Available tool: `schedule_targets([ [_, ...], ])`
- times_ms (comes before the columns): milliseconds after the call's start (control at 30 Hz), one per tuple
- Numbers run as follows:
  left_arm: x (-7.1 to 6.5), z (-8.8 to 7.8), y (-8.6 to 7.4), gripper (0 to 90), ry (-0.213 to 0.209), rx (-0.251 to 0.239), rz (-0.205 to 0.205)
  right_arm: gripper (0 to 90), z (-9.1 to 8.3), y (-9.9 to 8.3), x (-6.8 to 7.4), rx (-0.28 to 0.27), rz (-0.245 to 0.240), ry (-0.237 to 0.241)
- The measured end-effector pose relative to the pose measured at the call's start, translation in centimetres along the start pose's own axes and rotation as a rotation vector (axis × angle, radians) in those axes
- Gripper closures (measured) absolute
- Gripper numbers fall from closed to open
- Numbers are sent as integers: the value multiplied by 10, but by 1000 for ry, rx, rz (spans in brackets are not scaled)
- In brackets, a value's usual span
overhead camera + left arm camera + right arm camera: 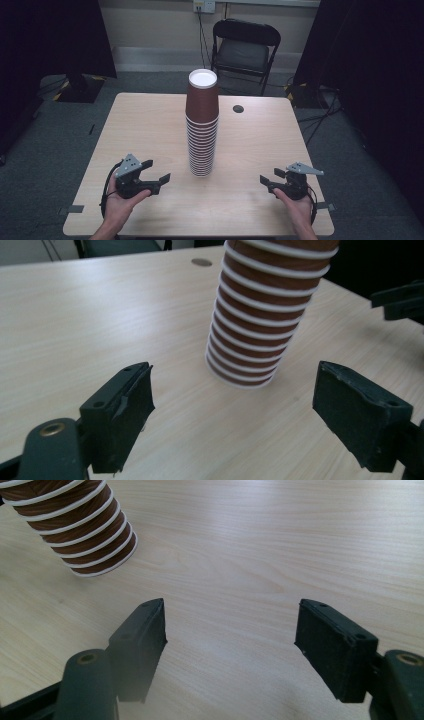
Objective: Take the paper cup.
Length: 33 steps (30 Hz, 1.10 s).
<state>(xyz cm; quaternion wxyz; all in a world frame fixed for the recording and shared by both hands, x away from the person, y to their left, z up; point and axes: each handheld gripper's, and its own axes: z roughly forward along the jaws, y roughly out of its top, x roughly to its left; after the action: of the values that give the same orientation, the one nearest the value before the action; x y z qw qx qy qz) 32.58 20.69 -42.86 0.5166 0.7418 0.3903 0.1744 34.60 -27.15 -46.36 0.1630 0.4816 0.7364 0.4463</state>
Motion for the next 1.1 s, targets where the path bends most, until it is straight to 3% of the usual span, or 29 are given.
schedule_targets([
  [67, -2, -1, 4, 164, -19, -28, 3, 277, 1, 0, 0, 7, 0, 1],
  [100, -4, -4, 9, 171, -36, -85, -10, 272, 1, 0, 1, 3, -1, 8],
  [133, -4, -5, 12, 172, -39, -102, -9, 259, 1, 0, 1, 1, -9, 5],
  [267, -4, -8, 24, 157, -73, -73, -37, 255, 0, 0, 5, -23, -10, 27],
  [333, -4, -8, 26, 160, -70, -77, -40, 253, 0, 1, 7, -21, -16, 29],
  [367, -4, -7, 31, 160, -47, -50, -30, 251, 0, 1, 8, -23, -19, 31],
  [567, -5, -3, 45, 160, -42, -68, 12, 241, 0, 1, 11, -24, -32, 38],
  [667, -5, -4, 51, 183, -27, -85, 6, 240, -1, 1, 11, -22, -34, 40],
  [933, -12, -2, 74, 160, -80, -99, 49, 233, -1, -1, 13, -16, -35, 42],
  [967, -13, -2, 79, 165, -106, -92, 56, 232, -1, -1, 13, -15, -35, 43],
  [1000, -14, -3, 82, 224, -113, -88, 64, 236, -1, -1, 12, -11, -35, 43],
  [1100, -16, -3, 93, 198, -116, -98, 73, 237, 0, -1, 11, -3, -37, 43],
])
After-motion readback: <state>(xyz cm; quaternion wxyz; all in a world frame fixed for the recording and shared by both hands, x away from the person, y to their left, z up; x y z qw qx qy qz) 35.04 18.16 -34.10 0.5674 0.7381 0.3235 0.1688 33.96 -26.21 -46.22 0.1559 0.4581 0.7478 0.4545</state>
